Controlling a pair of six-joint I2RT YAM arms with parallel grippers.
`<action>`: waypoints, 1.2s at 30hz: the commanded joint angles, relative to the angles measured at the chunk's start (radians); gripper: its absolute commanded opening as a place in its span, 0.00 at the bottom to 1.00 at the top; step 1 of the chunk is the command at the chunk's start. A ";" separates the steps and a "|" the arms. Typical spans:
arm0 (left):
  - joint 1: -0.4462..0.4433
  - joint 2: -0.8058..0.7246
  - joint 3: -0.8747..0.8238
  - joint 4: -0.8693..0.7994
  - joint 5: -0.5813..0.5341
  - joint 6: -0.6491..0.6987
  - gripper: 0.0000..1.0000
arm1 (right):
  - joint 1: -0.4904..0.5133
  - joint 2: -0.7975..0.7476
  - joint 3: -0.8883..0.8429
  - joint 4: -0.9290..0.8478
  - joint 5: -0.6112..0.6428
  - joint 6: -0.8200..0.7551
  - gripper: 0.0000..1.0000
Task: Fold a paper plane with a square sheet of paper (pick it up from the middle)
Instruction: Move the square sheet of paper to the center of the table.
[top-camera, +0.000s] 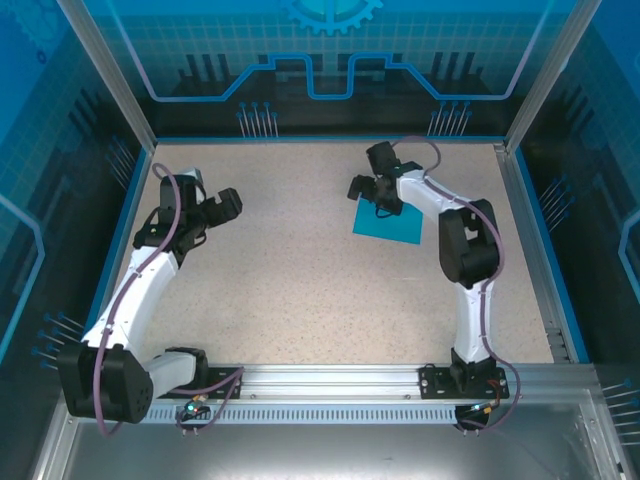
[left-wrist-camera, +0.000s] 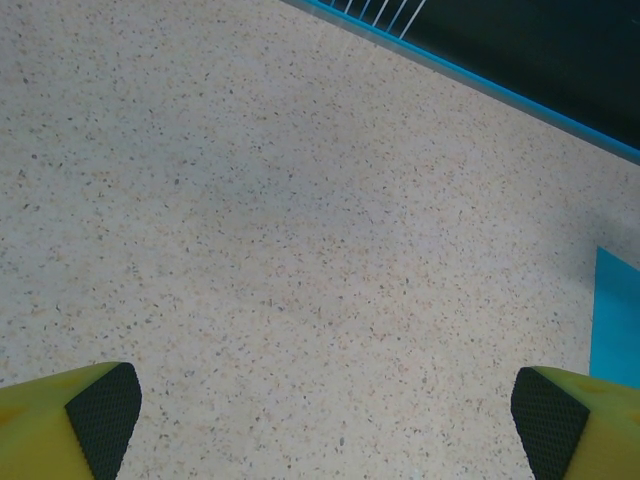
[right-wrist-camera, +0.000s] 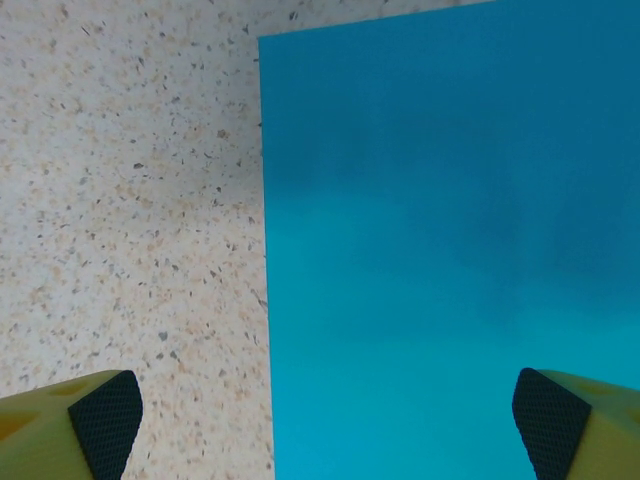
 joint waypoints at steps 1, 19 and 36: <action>-0.005 0.021 -0.010 -0.015 0.035 -0.023 0.98 | 0.022 0.058 0.070 -0.093 -0.041 0.011 0.99; -0.009 0.051 0.019 -0.047 0.089 -0.049 0.99 | 0.228 -0.216 -0.494 -0.057 -0.117 0.269 0.99; -0.050 0.056 0.043 -0.101 0.129 -0.070 0.98 | 0.404 -0.503 -0.495 -0.304 0.063 0.179 0.99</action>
